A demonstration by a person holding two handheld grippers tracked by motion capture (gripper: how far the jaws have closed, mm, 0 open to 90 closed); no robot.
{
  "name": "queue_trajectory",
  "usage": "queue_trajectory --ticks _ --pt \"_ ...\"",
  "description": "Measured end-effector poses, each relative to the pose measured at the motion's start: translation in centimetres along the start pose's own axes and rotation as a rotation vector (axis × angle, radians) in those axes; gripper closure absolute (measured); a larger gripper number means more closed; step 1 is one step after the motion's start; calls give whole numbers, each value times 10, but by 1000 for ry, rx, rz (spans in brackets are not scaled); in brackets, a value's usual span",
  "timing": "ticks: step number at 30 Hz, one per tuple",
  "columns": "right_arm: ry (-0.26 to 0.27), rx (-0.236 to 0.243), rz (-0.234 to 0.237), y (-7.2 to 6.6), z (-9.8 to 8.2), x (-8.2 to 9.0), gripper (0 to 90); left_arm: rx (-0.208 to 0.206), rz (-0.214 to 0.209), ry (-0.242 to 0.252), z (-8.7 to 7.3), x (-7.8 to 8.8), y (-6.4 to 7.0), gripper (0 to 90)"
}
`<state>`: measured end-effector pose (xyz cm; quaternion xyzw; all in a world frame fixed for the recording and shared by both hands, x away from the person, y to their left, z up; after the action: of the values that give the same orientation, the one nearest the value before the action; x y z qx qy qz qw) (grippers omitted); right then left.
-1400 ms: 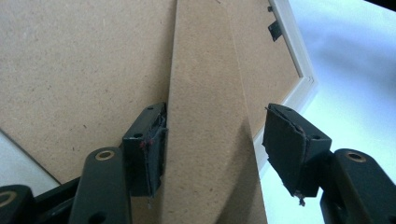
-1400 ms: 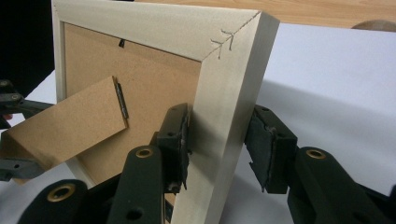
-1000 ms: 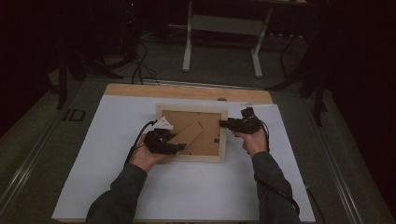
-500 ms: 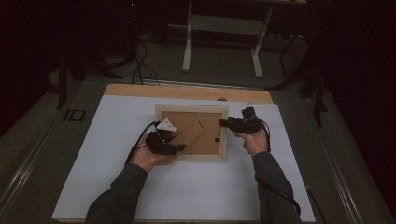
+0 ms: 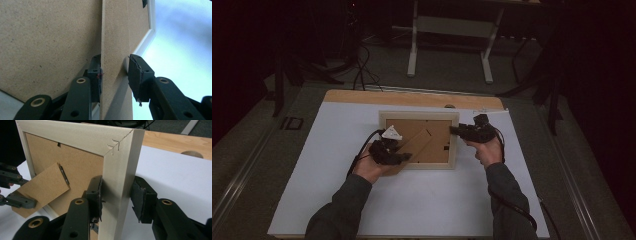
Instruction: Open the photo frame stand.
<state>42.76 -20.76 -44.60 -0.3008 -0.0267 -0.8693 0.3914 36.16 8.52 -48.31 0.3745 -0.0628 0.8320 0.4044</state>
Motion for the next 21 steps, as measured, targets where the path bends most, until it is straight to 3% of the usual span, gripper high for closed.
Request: queue_trajectory --ticks 8,21 --pt "17 24 -1 -2 2 6 623 -7 18 3 2 0 0 680" --pt "29 53 -10 -3 4 11 621 16 66 -10 9 -5 -4 682"
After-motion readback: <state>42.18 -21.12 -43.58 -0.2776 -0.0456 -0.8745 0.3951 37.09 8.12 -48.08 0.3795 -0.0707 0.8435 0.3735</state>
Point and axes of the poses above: each handheld gripper's, and its own axes: x roughly backward along the jaws, z roughly out of its top, y roughly to its right, the point moved 2 cm from there along -x, roughly forward along the jaws, and after that the axes turned 6 degrees about x, right-handed, at the moved point
